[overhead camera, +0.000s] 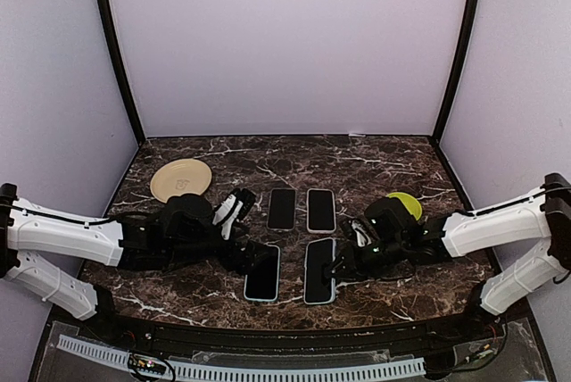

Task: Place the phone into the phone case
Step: Place the phone with the phone case at the center of the board.

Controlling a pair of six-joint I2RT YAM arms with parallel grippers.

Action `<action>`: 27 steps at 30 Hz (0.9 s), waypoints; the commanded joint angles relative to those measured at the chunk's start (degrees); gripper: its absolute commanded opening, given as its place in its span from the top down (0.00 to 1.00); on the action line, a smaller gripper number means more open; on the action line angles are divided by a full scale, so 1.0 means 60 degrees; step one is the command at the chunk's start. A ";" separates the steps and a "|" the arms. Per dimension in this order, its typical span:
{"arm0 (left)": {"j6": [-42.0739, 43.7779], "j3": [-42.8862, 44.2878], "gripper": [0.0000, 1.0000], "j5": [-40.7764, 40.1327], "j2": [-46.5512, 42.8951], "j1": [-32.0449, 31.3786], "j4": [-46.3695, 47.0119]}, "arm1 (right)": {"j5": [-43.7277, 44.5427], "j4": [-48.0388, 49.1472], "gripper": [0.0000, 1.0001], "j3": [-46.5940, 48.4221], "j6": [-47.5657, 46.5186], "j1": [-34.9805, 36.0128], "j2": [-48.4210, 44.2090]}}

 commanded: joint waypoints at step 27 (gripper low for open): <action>0.0621 0.0707 0.06 -0.0133 0.0178 0.0014 -0.0602 | 0.3374 -0.4535 0.02 0.2748 -0.2811 -0.0540 -0.0064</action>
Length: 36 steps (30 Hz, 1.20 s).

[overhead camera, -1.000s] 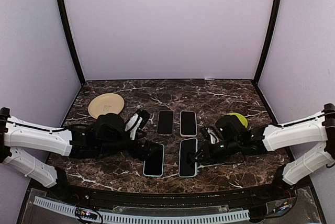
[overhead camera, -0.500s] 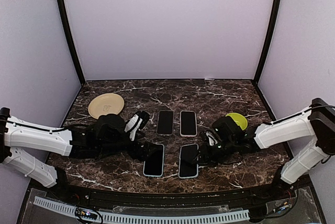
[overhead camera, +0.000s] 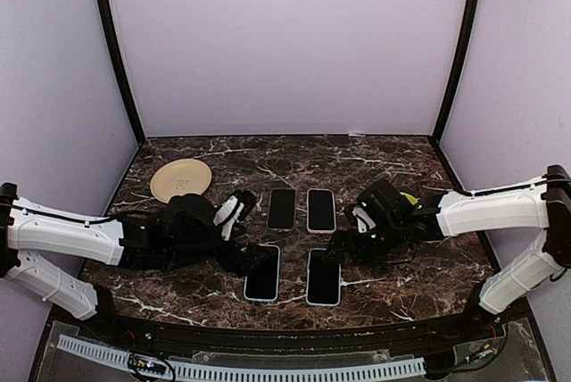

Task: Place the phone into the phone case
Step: Place the phone with the phone case at the center of the board, then reset both arms

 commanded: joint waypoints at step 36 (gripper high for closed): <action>0.2455 0.1523 0.01 -0.2133 0.1465 0.7332 0.2653 | 0.3186 0.6800 0.01 -0.1964 -0.5900 -0.9431 -0.3469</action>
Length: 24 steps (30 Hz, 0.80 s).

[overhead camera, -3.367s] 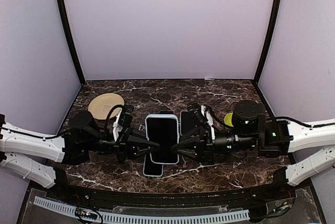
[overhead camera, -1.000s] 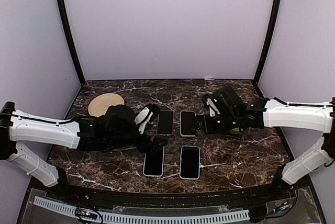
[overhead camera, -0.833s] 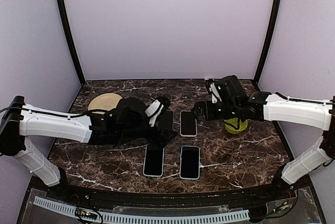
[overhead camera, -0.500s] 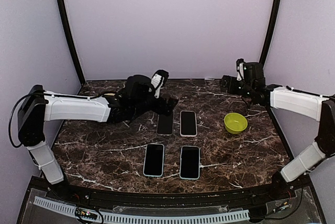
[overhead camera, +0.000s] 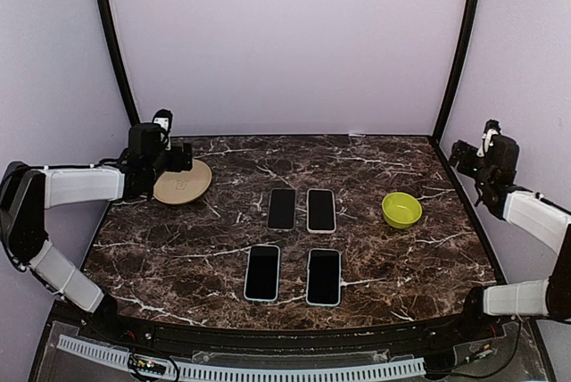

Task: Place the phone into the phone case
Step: Reset both arms

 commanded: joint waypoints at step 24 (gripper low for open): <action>0.0914 -0.6400 0.01 -0.0099 -0.0354 0.2533 0.9130 | -0.0346 1.1103 0.01 -0.5085 -0.0912 -0.0230 0.2860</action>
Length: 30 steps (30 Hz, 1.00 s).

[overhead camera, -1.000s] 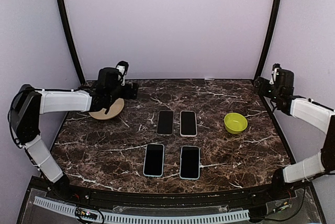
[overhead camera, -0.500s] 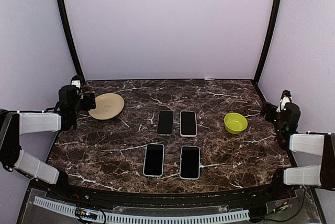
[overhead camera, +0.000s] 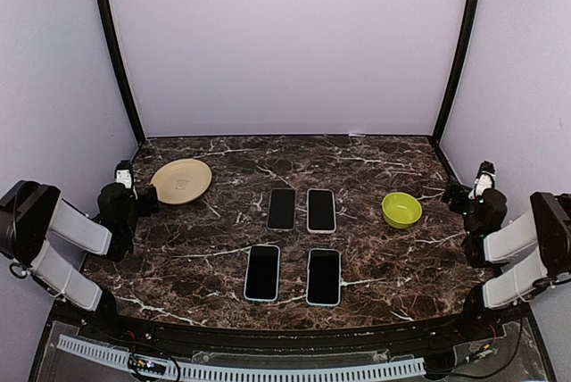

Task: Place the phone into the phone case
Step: Reset both arms

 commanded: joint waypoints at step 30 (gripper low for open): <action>0.0406 0.0161 0.01 0.3383 0.1272 0.1000 0.2295 | -0.1894 0.1593 0.02 0.0818 -0.1000 0.0160 0.1992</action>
